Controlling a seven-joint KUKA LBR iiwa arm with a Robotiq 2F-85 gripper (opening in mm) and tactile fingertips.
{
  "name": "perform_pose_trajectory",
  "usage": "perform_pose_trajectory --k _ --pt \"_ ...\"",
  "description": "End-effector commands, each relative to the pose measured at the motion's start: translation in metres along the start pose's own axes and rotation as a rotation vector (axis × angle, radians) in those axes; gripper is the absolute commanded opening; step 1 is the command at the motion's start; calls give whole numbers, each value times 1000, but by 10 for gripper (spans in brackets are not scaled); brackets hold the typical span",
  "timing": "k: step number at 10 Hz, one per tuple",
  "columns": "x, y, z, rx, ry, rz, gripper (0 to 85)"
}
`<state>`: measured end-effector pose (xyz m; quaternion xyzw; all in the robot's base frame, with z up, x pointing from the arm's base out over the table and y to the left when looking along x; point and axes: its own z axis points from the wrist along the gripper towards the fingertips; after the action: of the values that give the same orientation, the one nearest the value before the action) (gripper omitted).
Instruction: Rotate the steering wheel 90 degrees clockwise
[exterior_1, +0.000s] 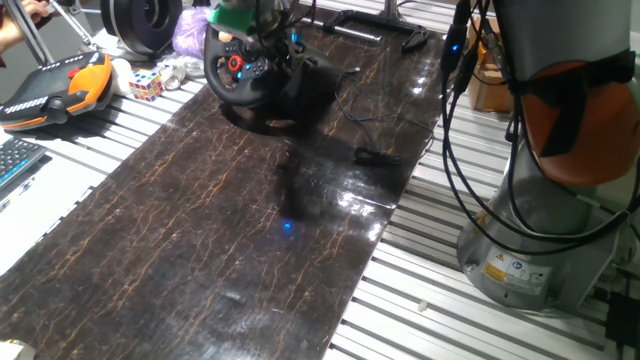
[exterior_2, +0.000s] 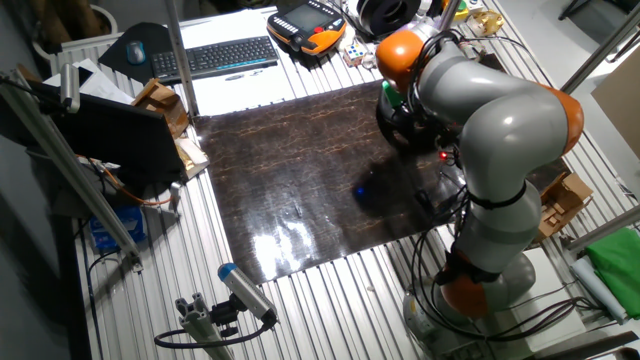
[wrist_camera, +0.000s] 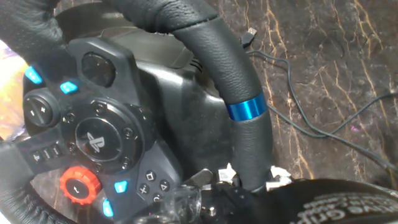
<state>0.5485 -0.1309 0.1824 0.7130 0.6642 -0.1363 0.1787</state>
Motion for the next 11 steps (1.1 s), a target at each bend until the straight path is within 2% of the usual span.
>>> perform_pose_trajectory --k 1,2,3,6,7,8,9,11 --pt "1 0 -1 -1 -2 0 7" --pt "1 0 -2 -2 -10 -4 57" --pt "0 1 -3 -4 -15 -3 147" --pt "-2 0 -7 -11 -32 -17 640" --pt "-6 -1 -11 -11 -40 -45 763" --pt "-13 -2 -16 0 -41 -77 843" --pt "-22 -2 -20 10 -37 -123 850" --pt "-43 -2 -24 17 1 -198 850"
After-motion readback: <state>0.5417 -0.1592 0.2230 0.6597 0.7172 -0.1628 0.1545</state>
